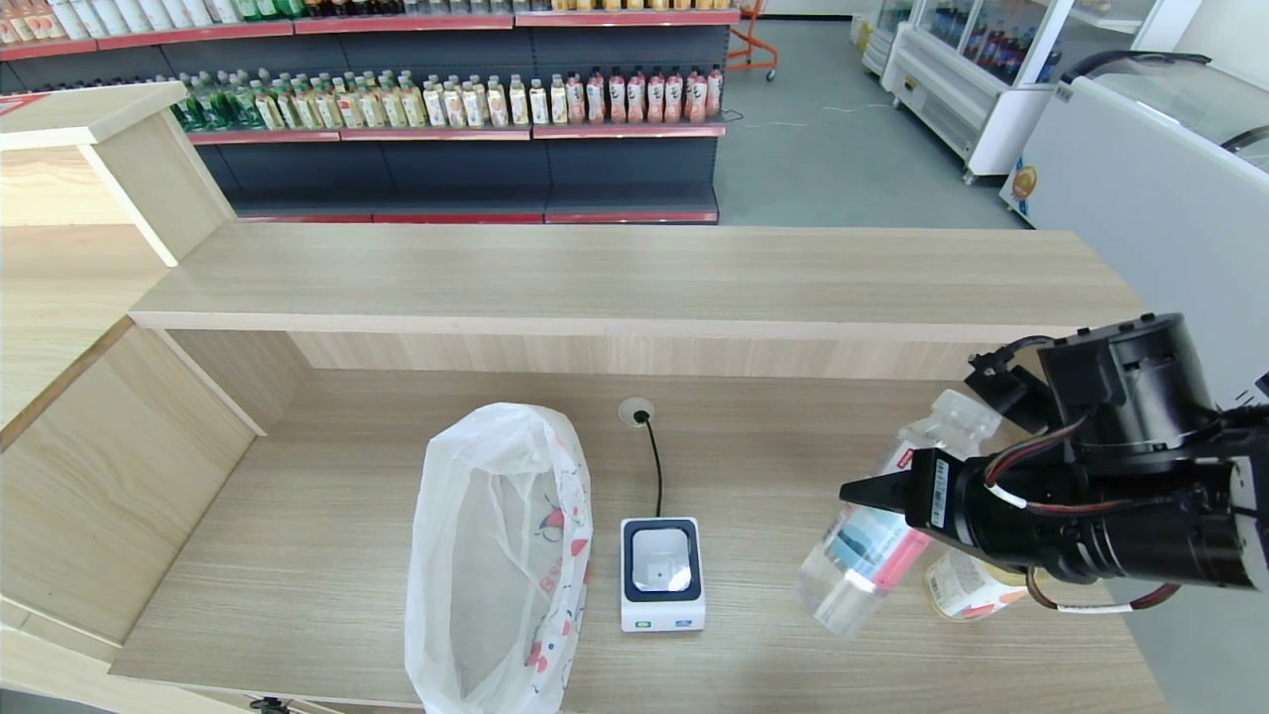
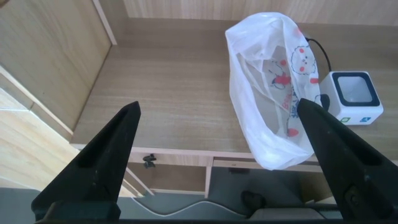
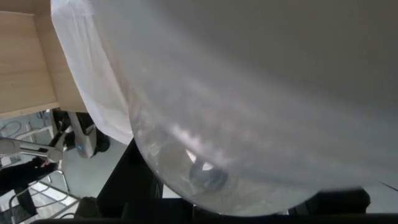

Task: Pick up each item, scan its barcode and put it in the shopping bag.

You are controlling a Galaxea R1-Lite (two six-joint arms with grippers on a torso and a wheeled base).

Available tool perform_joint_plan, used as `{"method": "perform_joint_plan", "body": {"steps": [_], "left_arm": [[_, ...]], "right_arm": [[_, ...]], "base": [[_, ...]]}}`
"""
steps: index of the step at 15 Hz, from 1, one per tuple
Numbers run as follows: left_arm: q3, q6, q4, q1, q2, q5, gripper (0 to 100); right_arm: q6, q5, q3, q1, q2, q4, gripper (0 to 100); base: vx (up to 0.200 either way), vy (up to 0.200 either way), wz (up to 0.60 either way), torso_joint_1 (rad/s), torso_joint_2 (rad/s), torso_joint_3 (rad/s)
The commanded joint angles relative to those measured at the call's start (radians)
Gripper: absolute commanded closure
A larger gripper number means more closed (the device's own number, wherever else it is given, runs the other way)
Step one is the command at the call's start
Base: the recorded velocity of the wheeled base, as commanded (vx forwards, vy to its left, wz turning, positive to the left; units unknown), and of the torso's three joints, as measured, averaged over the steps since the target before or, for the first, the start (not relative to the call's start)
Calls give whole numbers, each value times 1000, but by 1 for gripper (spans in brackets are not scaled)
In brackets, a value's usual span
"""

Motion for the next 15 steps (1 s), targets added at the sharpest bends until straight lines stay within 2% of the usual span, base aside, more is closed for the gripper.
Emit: {"method": "perform_joint_plan", "body": {"steps": [1, 2, 7, 11, 15], "left_arm": [[0, 0, 0, 0, 0, 0, 0], [0, -1, 0, 0, 0, 0, 0], [0, -1, 0, 0, 0, 0, 0], [0, -1, 0, 0, 0, 0, 0], [0, 2, 0, 0, 0, 0, 0]], "right_arm": [[2, -3, -6, 23, 20, 1, 100], [2, -3, -9, 23, 30, -1, 100], [2, -26, -41, 48, 78, 5, 100], [2, -98, -97, 84, 141, 50, 100], [-5, -156, -118, 83, 216, 65, 100]], "base": [[0, 0, 0, 0, 0, 0], [0, 0, 0, 0, 0, 0], [0, 200, 0, -3, 1, 3], [0, 200, 0, 10, 6, 0], [0, 0, 0, 0, 0, 0]]}}
